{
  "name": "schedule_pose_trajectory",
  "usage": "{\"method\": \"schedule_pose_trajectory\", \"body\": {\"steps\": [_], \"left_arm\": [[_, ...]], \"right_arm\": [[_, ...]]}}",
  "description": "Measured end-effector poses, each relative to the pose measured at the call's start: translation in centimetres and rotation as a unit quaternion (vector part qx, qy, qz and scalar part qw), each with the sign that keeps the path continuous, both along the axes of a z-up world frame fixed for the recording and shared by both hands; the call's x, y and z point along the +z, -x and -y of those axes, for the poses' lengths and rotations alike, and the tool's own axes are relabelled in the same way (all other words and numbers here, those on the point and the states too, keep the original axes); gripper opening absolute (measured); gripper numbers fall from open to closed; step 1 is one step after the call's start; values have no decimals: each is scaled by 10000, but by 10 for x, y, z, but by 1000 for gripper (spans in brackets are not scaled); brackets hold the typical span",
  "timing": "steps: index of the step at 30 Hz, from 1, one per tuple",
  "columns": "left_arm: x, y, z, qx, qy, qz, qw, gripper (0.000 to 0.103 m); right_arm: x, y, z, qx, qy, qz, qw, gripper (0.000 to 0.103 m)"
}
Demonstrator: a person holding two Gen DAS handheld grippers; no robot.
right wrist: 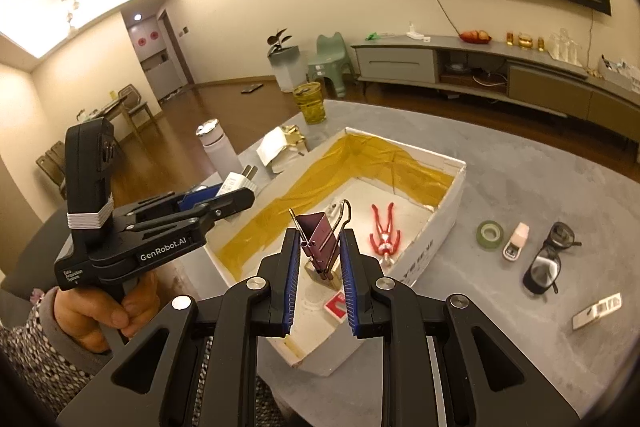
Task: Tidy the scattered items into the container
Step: 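Carry the charger plug and binder clip over the white box with both tools, then open both tools to drop the plug and clip into the box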
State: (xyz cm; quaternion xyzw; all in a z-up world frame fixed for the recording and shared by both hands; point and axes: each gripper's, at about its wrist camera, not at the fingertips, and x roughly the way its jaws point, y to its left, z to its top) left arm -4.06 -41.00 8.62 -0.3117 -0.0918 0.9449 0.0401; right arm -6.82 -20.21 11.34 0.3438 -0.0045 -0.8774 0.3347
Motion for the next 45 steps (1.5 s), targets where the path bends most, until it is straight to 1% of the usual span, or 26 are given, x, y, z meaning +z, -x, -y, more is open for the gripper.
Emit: {"method": "schedule_pose_trajectory", "body": {"steps": [5, 7, 11, 17, 22, 28, 40, 45], "left_arm": [[6, 14, 9, -88, -84, 32, 9999, 32], [5, 23, 11, -110, -86, 104, 9998, 32], [2, 41, 7, -185, 64, 275, 9994, 32], [-6, 66, 4, -312, 124, 590, 9977, 32], [-6, 80, 0, -434, 253, 652, 9966, 32], [-13, 101, 0, -533, 275, 799, 9950, 32], [-35, 146, 4, -654, -7, 1232, 9902, 32], [-44, 164, -3, -687, 77, 1373, 9881, 32]], "right_arm": [[0, 18, 9, 20, -52, 82, 10000, 21], [-2, 26, 11, 25, -70, 133, 9999, 21], [-8, 43, 20, 46, -150, 275, 9995, 21], [-21, 66, 29, 57, -368, 452, 9983, 21], [-31, 84, 32, 66, -538, 589, 9968, 21], [-38, 102, 37, 71, -682, 651, 9955, 21], [-59, 142, 38, -3, -834, 900, 9924, 21], [-69, 158, 38, -11, -906, 992, 9909, 21]]}}
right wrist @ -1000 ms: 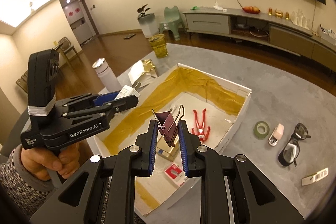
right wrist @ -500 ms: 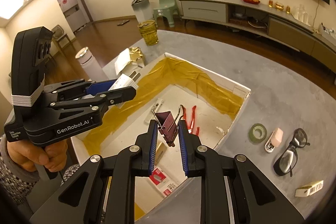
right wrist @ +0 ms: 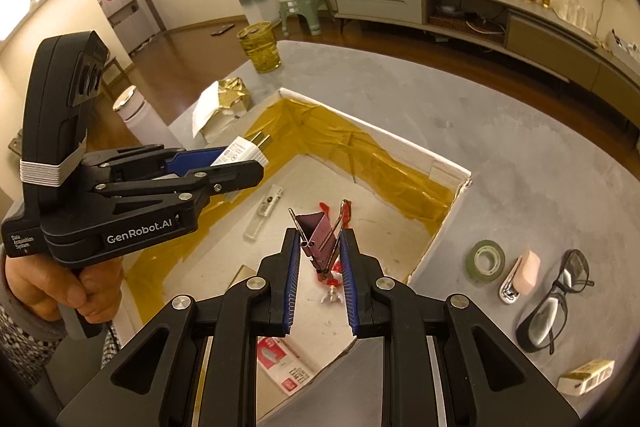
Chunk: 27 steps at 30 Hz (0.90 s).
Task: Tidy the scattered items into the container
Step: 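Open both tools to drop the plug and clip into the box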
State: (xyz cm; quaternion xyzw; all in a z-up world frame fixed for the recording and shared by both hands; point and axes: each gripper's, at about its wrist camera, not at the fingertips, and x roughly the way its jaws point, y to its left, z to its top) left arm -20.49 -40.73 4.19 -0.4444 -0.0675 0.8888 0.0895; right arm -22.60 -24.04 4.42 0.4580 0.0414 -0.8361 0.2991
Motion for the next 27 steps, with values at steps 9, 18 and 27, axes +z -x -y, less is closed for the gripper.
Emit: {"method": "schedule_pose_trajectory", "body": {"steps": [9, 18, 27], "left_arm": [[-27, 27, 6, 89, -111, 393, 9991, 32], [-41, 41, 10, 318, 31, 560, 9979, 32], [-22, 30, 22, 397, -329, 336, 9981, 41]], "right_arm": [[-19, 23, 1, -60, -207, 127, 9997, 21], [-34, 40, -4, -249, -221, 305, 9990, 24], [-24, 25, -13, -305, 59, 274, 9991, 24]]}}
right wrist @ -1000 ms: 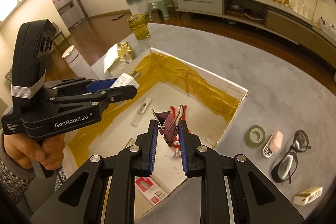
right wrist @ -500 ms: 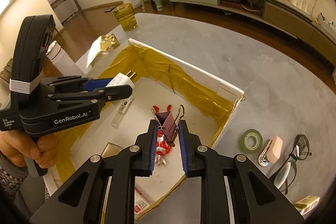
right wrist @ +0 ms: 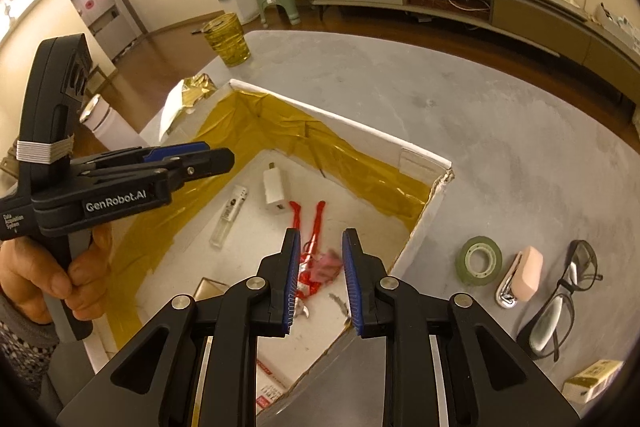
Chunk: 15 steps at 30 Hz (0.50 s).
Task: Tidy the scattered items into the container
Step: 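Open both tools to drop the plug and clip into the box, then move both open tools back toward the glasses and cream pack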
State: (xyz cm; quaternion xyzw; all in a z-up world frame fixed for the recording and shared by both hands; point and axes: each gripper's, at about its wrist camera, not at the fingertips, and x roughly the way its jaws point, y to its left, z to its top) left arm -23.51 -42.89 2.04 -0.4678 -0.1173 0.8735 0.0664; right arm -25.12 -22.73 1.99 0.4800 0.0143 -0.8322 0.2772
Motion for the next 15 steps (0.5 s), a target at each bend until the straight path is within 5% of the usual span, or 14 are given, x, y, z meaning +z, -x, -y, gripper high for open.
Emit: {"method": "schedule_pose_trajectory", "body": {"steps": [15], "left_arm": [[37, -66, -32, -220, 491, -508, 9973, 41]], "right_arm": [[14, -71, -17, 87, 462, -3, 9989, 24]]}}
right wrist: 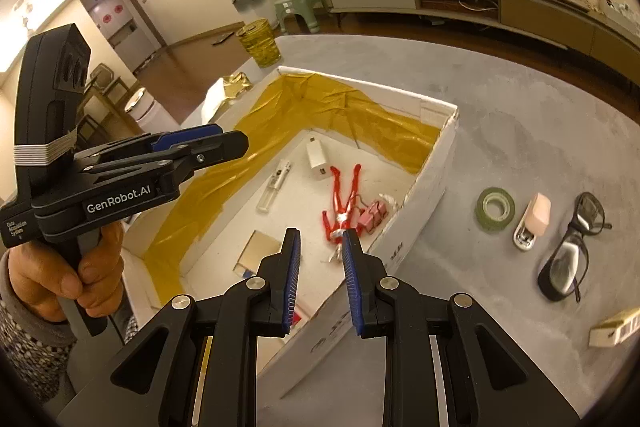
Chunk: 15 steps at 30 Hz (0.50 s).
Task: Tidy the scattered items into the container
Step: 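Move both open tools back toward the glasses and cream pack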
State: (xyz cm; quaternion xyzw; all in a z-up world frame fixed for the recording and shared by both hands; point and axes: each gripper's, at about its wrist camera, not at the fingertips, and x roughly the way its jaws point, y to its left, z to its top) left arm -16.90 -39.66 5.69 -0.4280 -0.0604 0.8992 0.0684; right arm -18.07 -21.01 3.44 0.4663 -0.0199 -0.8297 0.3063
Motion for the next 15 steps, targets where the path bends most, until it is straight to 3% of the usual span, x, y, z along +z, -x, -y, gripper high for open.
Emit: {"method": "schedule_pose_trajectory", "body": {"steps": [15], "left_arm": [[46, -68, -27, -3, 394, -600, 9974, 41]], "right_arm": [[16, -63, -18, 54, 465, -83, 9989, 25]]}}
